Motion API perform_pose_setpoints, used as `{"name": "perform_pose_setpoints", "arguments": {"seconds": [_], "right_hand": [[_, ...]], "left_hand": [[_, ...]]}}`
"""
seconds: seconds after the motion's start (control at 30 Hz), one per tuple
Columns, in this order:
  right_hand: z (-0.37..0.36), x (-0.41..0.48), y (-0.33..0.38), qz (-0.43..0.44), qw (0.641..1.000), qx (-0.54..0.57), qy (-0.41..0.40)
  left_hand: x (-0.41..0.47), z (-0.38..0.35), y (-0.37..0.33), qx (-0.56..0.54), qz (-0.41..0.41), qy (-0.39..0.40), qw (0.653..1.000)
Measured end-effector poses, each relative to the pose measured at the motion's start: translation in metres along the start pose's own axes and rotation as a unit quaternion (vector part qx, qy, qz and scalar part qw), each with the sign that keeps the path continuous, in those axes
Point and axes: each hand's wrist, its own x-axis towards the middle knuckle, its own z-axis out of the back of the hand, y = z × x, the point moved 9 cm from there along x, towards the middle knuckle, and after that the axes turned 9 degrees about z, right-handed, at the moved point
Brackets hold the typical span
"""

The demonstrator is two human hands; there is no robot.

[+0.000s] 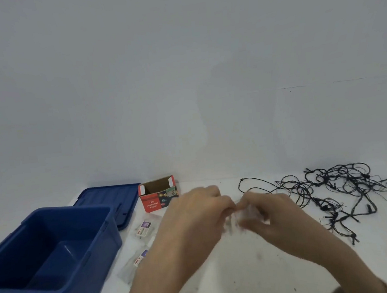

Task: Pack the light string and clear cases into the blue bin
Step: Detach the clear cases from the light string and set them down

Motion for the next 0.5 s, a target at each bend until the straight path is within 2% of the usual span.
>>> {"name": "perform_pose_setpoints", "arguments": {"seconds": [0.07, 0.13, 0.2, 0.3, 0.37, 0.43, 0.5], "right_hand": [[-0.009, -0.005, 0.006, -0.027, 0.977, 0.2, 0.066], [-0.003, -0.008, 0.014, -0.035, 0.937, 0.342, 0.064], [0.004, -0.008, 0.022, -0.022, 0.908, 0.415, 0.044], [0.012, -0.002, 0.024, -0.011, 0.865, 0.5, -0.033], [0.022, 0.0, 0.017, -0.022, 0.864, 0.49, -0.116], [0.038, -0.002, 0.009, -0.033, 0.873, 0.439, -0.21], [0.054, -0.007, 0.005, -0.044, 0.884, 0.363, -0.292]], "left_hand": [[0.009, -0.004, 0.013, -0.101, 0.018, 0.039, 0.994], [0.013, -0.013, 0.032, -0.301, 0.063, 0.062, 0.95], [0.01, -0.028, 0.044, -0.437, 0.103, 0.081, 0.89], [0.001, -0.055, 0.038, -0.563, 0.146, 0.127, 0.803], [-0.005, -0.064, 0.03, -0.613, 0.163, 0.142, 0.76], [-0.01, -0.068, 0.027, -0.594, 0.172, 0.138, 0.773], [-0.014, -0.067, 0.027, -0.547, 0.174, 0.131, 0.809]]}}
